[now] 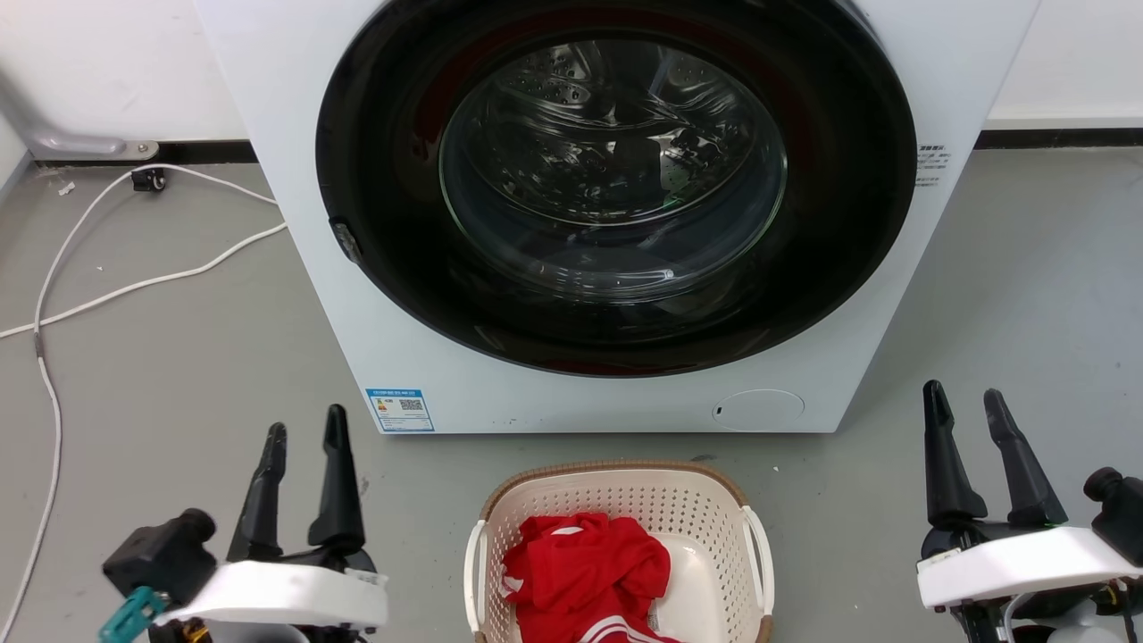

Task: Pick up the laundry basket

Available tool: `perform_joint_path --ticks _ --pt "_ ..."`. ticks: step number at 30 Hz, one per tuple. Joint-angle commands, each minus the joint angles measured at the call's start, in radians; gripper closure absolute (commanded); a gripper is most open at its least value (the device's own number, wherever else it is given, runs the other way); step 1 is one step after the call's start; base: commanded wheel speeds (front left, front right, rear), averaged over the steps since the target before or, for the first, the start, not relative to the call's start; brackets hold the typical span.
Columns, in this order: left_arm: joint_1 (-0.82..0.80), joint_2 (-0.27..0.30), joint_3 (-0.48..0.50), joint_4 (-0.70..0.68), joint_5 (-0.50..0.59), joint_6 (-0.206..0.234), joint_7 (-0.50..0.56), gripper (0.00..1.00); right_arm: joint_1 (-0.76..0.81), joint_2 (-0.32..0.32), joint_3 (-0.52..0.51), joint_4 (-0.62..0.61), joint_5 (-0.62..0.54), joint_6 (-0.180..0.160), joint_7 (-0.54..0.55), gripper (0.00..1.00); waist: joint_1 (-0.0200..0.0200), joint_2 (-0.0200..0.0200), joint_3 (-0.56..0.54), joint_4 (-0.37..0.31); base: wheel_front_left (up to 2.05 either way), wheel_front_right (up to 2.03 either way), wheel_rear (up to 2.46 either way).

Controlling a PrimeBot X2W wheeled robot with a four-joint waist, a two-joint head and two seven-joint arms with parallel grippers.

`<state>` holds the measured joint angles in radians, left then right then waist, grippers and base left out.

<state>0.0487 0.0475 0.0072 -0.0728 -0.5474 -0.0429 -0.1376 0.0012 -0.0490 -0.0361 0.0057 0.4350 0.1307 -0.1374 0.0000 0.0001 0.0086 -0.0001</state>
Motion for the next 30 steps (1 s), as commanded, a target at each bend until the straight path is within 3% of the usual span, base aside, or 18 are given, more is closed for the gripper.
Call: perform_joint_path --ticks 1,30 --pt "0.0 0.006 -0.016 -0.02 0.049 0.003 -0.011 0.0 0.005 -0.002 0.0 -0.012 -0.037 0.0 -0.01 0.0 0.0 -0.0001 0.0 0.0 0.0 0.0 0.0" --pt "0.01 0.112 -0.231 0.062 0.345 0.125 -0.079 0.0 0.02 -0.002 -0.011 0.082 -0.339 0.0 -0.078 0.0 0.0 -0.0001 0.011 -0.004 0.0 0.0 0.0"
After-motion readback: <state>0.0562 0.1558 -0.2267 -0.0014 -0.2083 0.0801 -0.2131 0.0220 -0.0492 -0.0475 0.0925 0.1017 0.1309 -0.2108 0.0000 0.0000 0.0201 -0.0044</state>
